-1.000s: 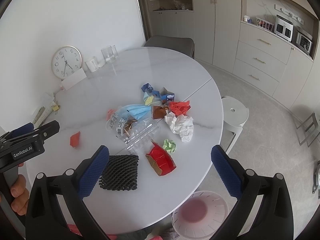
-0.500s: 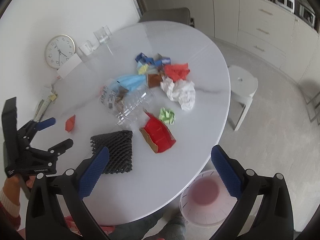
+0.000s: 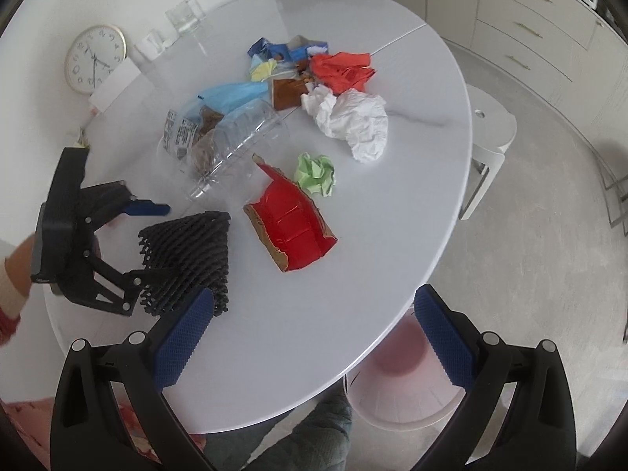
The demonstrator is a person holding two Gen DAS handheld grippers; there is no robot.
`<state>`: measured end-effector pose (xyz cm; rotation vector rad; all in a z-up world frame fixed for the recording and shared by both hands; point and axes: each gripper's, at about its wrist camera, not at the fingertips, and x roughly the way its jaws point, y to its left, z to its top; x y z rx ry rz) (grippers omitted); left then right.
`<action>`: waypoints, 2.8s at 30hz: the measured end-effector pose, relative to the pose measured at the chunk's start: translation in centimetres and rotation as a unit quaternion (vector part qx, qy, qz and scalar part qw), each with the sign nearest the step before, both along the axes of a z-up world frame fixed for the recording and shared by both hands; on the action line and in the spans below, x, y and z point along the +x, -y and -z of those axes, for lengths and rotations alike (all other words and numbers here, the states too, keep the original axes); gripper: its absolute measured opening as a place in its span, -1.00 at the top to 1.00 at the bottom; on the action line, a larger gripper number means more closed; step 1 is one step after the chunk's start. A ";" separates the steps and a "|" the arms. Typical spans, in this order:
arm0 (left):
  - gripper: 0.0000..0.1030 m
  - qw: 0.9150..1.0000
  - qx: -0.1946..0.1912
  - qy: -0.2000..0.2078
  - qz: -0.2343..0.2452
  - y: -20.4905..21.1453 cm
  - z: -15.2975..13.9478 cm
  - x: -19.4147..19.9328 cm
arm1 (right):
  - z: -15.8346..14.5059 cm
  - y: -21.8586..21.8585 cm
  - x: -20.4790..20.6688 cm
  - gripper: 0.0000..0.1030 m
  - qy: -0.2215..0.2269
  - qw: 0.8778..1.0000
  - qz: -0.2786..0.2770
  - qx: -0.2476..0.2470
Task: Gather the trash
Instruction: 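Grasp the black mesh sleeve with the left gripper while the right gripper grasps the red cardboard wrapper, then carry both items to the white wastebasket and open both grippers over it, then move both tools back over the table toward the remaining trash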
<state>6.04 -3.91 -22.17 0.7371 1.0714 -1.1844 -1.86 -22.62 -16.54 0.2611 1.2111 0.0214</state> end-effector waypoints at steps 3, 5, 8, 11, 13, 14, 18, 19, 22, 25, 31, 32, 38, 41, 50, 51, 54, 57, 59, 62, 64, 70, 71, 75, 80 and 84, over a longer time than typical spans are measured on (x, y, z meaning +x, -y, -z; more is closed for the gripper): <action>0.05 1.000 -0.012 -0.002 0.013 -0.2 0.0 -0.3 | 0.8 -0.6 1.3 -0.93 -0.005 0.999 -0.038 -0.007; 0.38 1.000 -0.020 0.000 0.016 -0.7 -0.5 -0.4 | 1.3 -1.1 2.2 -0.78 -0.013 0.998 -0.064 -0.012; 0.71 0.999 -0.033 -0.023 -0.002 -1.9 -1.1 0.1 | 2.3 -0.9 3.8 -0.48 -0.023 0.996 -0.087 -0.008; 0.75 0.998 -0.046 -0.031 -0.030 -3.1 -1.3 0.2 | 2.7 -0.1 5.0 -0.34 -0.026 0.996 -0.082 0.018; 0.75 0.997 -0.051 -0.029 -0.045 -3.7 -1.4 0.2 | 2.5 -0.4 5.6 -0.34 -0.025 0.995 -0.096 0.022; 0.75 0.996 -0.056 -0.032 -0.054 -4.0 -1.6 0.3 | 2.4 -0.7 5.9 -0.34 -0.023 0.994 -0.104 0.010; 0.75 0.992 -0.078 -0.040 -0.086 -4.7 -2.5 -0.3 | 3.0 -2.1 7.0 -0.66 -0.025 0.989 -0.141 -0.026; 0.75 0.991 -0.083 -0.046 -0.098 -5.3 -2.9 -0.6 | 3.3 -2.4 7.3 -0.66 -0.029 0.988 -0.148 -0.023; 0.75 0.987 -0.090 -0.052 -0.125 -6.3 -3.7 -1.2 | 4.5 -3.3 7.9 -0.66 -0.041 0.984 -0.170 -0.023; 0.75 0.981 -0.099 -0.057 -0.154 -7.1 -4.4 -2.0 | 5.4 -4.1 7.8 -0.34 -0.045 0.981 -0.185 -0.028; 0.75 0.973 -0.108 -0.057 -0.194 -7.6 -6.1 -3.6 | 5.4 -3.5 6.4 0.37 -0.041 0.983 -0.176 0.000; 0.75 0.973 -0.109 -0.057 -0.197 -7.5 -6.5 -4.1 | 5.2 -3.2 6.0 0.38 -0.035 0.984 -0.174 0.006; 0.75 0.969 -0.121 -0.060 -0.208 -4.4 -8.5 -6.9 | 1.9 0.3 1.6 0.41 0.011 0.991 -0.126 0.049; 0.75 0.972 -0.121 -0.062 -0.191 -0.3 -9.2 -9.1 | 0.0 4.2 -2.9 0.40 0.021 0.996 -0.083 0.038; 0.75 0.976 -0.105 -0.108 -0.155 14.4 -7.2 -16.4 | -2.0 15.4 -13.7 0.40 0.012 0.999 -0.029 0.016; 0.74 0.977 -0.095 -0.105 -0.157 15.8 -6.7 -17.1 | -1.7 16.2 -14.5 0.39 0.010 0.999 -0.029 0.019; 0.26 0.980 -0.054 -0.091 -0.166 19.1 -5.3 -18.6 | -0.9 17.8 -15.7 0.39 0.007 0.999 -0.036 0.028; -0.45 0.979 -0.023 -0.065 -0.191 21.2 -4.4 -19.0 | 0.1 18.6 -16.3 0.38 0.004 0.998 -0.050 0.043; -0.55 0.978 -0.017 -0.064 -0.199 22.0 -4.3 -19.3 | 0.8 19.0 -16.5 0.38 0.001 0.997 -0.061 0.051; -0.63 0.976 -0.006 -0.057 -0.210 22.5 -4.5 -19.5 | 1.7 19.1 -16.2 0.37 -0.004 0.995 -0.073 0.064; -0.68 0.974 0.000 -0.046 -0.220 22.6 -5.0 -19.5 | 2.5 19.1 -16.2 0.36 -0.010 0.994 -0.083 0.069; -0.76 0.959 0.002 -0.010 -0.284 20.5 -7.5 -18.6 | 5.0 17.1 -16.2 0.30 -0.036 0.986 -0.141 0.084; -0.77 0.955 0.001 -0.002 -0.297 20.0 -8.1 -18.6 | 5.5 16.6 -16.3 0.30 -0.042 0.984 -0.150 0.084; -0.80 0.945 -0.005 0.021 -0.326 18.7 -9.9 -18.1 | 7.0 14.8 -16.0 -0.31 -0.059 0.980 -0.176 0.070; -0.80 0.939 -0.015 0.030 -0.343 17.3 -11.1 -16.7 | 5.2 14.0 -14.4 -0.79 -0.030 0.986 -0.155 0.053; -0.81 0.935 -0.020 0.039 -0.351 16.1 -12.0 -15.5 | 2.0 13.8 -12.2 -0.88 0.004 0.992 -0.122 0.034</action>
